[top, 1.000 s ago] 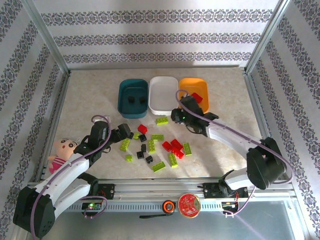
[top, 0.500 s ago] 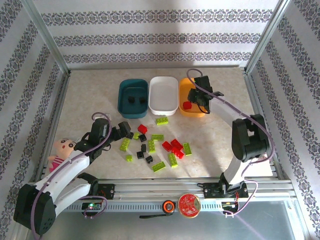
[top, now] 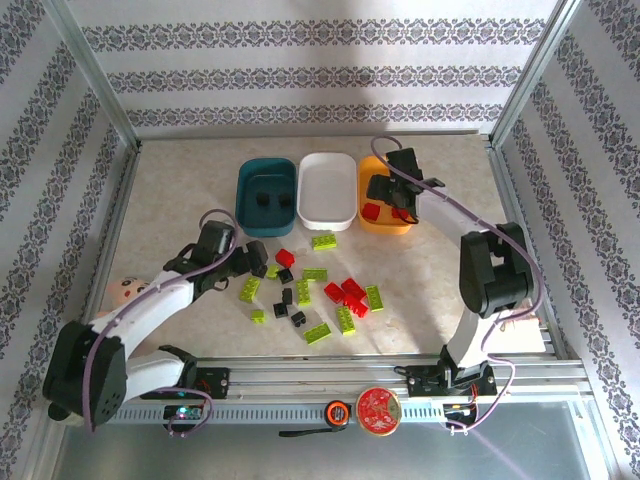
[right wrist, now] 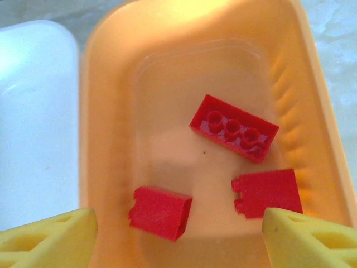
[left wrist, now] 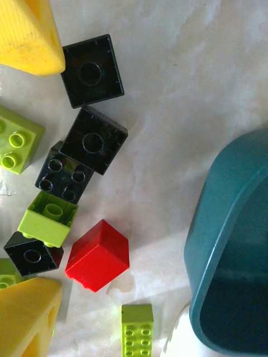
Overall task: Sort the legos into containers by color
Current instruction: Pick up the lego from the center of the table.
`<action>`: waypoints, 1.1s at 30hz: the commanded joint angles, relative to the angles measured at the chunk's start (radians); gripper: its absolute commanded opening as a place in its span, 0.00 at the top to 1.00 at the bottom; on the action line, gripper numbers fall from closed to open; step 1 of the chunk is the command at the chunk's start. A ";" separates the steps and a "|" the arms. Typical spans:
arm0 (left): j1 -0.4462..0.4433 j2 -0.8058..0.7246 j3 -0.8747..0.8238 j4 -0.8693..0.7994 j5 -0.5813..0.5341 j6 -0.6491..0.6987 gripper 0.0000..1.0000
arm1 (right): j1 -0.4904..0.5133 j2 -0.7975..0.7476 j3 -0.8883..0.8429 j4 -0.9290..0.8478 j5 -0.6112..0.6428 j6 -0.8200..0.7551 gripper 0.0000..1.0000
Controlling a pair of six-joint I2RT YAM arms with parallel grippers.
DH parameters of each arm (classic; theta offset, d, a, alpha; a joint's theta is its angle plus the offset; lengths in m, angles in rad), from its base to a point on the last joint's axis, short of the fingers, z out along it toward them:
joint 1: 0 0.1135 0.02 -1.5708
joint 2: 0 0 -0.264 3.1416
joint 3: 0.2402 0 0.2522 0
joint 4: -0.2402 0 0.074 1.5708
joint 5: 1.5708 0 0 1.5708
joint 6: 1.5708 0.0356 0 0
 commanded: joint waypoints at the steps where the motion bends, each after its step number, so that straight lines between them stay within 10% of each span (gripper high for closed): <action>1: 0.007 0.039 0.042 -0.079 -0.047 0.034 0.07 | 0.037 -0.090 -0.060 0.011 -0.011 0.002 0.22; 8: 0.020 0.051 0.025 -0.098 -0.171 -0.022 0.12 | 0.065 -0.164 -0.143 0.014 -0.029 0.009 0.22; 33: 0.146 0.208 -0.035 0.129 -0.063 -0.083 0.45 | 0.079 -0.232 -0.183 0.022 -0.023 0.025 0.22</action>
